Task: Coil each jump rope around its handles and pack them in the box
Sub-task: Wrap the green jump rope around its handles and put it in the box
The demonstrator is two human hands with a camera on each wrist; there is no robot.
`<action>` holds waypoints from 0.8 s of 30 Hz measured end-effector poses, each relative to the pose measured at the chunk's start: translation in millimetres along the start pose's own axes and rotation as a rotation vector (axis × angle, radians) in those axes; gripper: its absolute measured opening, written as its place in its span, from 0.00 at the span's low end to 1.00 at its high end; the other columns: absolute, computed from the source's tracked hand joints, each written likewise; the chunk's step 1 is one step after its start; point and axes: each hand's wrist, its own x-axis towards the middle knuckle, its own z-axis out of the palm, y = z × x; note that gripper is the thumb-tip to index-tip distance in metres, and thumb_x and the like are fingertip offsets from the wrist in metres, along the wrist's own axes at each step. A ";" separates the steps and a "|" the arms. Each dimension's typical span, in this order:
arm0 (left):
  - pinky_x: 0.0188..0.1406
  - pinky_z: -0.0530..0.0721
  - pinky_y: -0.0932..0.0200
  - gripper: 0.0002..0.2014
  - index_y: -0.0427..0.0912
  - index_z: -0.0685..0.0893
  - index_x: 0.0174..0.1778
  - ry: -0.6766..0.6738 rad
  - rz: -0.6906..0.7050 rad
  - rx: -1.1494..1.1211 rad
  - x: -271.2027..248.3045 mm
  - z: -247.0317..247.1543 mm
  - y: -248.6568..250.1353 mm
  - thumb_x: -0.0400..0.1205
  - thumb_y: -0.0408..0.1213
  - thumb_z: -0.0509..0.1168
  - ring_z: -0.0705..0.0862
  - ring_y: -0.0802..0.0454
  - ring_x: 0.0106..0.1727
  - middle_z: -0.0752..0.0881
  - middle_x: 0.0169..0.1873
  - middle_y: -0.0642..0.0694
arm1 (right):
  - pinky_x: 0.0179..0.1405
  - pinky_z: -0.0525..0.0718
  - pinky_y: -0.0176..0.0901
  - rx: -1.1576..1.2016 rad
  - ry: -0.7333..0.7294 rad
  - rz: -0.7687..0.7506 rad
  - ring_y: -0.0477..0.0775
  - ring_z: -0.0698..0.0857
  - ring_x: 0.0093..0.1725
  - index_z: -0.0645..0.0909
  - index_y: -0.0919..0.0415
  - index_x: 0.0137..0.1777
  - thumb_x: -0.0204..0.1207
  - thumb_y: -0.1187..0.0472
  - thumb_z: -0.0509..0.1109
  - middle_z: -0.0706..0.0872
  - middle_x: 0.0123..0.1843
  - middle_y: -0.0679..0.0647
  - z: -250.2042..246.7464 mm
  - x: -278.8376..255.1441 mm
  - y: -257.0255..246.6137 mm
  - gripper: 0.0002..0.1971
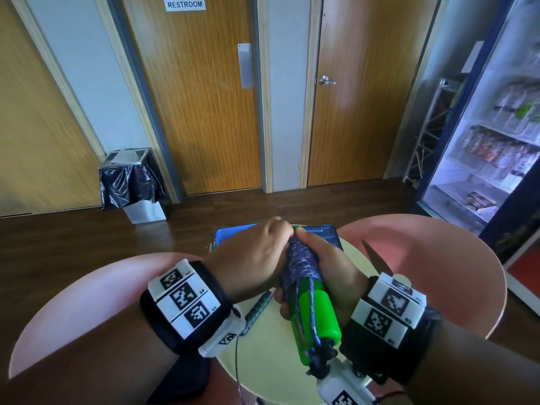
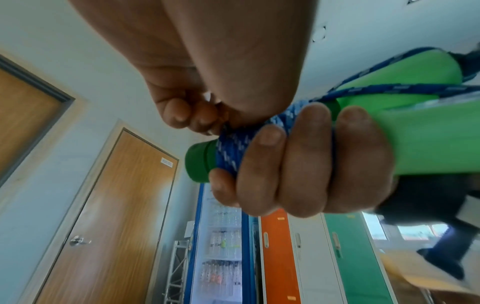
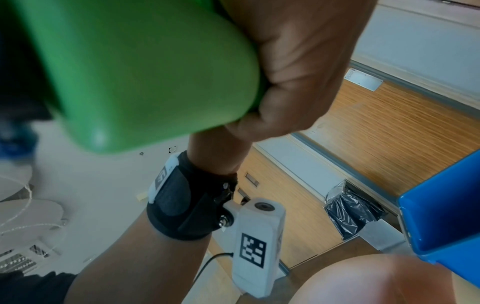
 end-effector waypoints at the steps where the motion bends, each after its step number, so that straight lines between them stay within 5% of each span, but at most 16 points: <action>1: 0.31 0.66 0.58 0.14 0.39 0.76 0.46 -0.022 0.011 0.026 1.8 0.2 -1.0 0.84 0.44 0.49 0.77 0.47 0.31 0.77 0.37 0.45 | 0.27 0.82 0.43 -0.015 0.002 0.007 0.61 0.81 0.26 0.80 0.67 0.47 0.79 0.35 0.61 0.81 0.32 0.64 -1.6 0.4 -0.5 0.30; 5: 0.29 0.67 0.56 0.11 0.41 0.73 0.41 -0.064 0.074 0.048 3.6 0.4 -4.8 0.83 0.41 0.49 0.70 0.51 0.28 0.70 0.34 0.51 | 0.26 0.83 0.43 -0.079 0.015 0.019 0.60 0.82 0.25 0.80 0.68 0.46 0.78 0.33 0.62 0.82 0.30 0.63 -4.4 1.1 0.8 0.32; 10: 0.32 0.59 0.61 0.10 0.36 0.77 0.42 0.042 0.075 -0.059 0.8 -5.6 -4.6 0.78 0.36 0.52 0.70 0.52 0.30 0.76 0.31 0.47 | 0.26 0.79 0.45 -0.136 -0.021 -0.065 0.60 0.81 0.27 0.81 0.66 0.44 0.78 0.31 0.60 0.80 0.31 0.63 -0.7 5.8 -0.4 0.33; 17: 0.33 0.60 0.69 0.05 0.43 0.75 0.42 0.095 0.025 -0.191 -16.9 0.8 -2.2 0.77 0.32 0.55 0.66 0.61 0.31 0.71 0.31 0.58 | 0.24 0.78 0.42 -0.146 -0.082 -0.083 0.59 0.80 0.26 0.82 0.64 0.44 0.78 0.34 0.61 0.80 0.30 0.62 -1.3 4.8 10.8 0.30; 24: 0.27 0.72 0.53 0.15 0.41 0.77 0.44 -0.073 0.038 0.011 -22.7 11.0 -14.7 0.86 0.45 0.50 0.79 0.47 0.29 0.78 0.33 0.49 | 0.17 0.78 0.39 -0.115 0.013 -0.116 0.57 0.79 0.22 0.77 0.66 0.50 0.82 0.37 0.60 0.77 0.32 0.62 -4.4 16.8 22.4 0.28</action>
